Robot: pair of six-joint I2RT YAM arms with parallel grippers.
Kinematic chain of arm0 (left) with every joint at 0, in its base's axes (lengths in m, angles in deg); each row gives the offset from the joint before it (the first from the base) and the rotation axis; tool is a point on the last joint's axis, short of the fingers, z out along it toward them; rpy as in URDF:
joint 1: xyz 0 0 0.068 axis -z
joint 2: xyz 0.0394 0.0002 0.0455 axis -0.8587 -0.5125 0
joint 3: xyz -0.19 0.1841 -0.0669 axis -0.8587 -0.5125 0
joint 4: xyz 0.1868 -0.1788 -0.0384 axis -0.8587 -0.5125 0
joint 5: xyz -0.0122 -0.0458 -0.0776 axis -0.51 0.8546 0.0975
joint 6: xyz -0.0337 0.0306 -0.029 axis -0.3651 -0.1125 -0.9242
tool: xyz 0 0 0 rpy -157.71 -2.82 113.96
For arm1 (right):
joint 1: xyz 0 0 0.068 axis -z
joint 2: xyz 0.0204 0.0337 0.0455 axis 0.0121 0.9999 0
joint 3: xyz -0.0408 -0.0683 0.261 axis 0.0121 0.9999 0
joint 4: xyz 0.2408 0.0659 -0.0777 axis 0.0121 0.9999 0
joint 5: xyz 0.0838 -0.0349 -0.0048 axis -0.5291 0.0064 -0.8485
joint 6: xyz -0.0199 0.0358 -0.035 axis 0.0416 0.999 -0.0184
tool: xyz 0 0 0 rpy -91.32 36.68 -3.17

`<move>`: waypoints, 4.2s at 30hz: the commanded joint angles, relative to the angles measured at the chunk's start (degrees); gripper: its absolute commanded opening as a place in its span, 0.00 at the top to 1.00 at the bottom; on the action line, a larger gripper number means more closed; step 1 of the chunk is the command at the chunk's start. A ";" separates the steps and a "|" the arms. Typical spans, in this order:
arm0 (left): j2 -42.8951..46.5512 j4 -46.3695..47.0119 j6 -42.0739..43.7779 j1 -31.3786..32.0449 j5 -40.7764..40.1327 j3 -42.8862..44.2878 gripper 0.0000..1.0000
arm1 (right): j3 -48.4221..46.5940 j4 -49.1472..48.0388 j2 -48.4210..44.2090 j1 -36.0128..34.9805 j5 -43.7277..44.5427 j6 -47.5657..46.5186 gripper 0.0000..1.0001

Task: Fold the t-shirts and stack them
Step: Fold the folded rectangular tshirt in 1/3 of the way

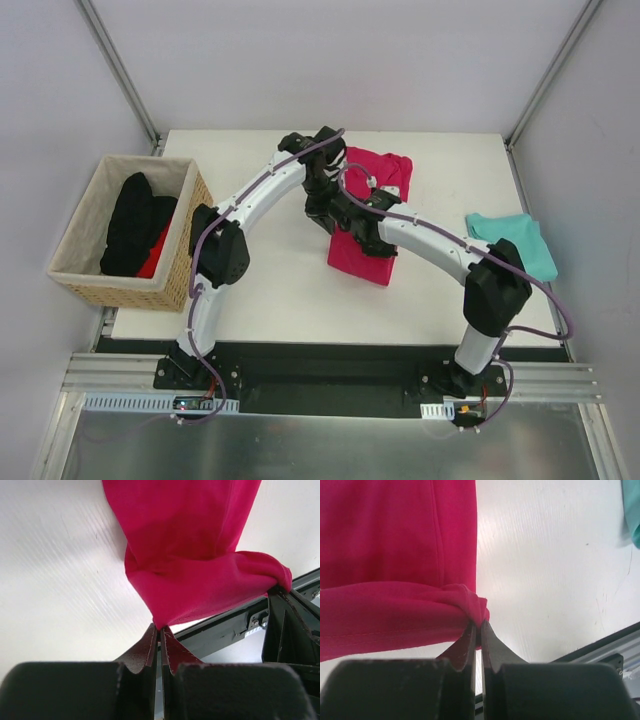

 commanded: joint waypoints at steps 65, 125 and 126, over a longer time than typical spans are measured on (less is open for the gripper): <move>-8.44 7.81 5.84 -7.84 4.35 2.57 0.83 | -26.50 -16.77 29.93 20.78 2.20 -38.01 0.92; -4.05 6.67 1.53 -9.60 1.10 3.27 0.84 | -18.69 -16.85 22.90 21.84 -8.26 -33.26 0.99; -4.05 6.58 1.53 -9.69 1.10 3.18 0.84 | -19.21 -16.77 23.95 21.84 -8.69 -33.52 0.99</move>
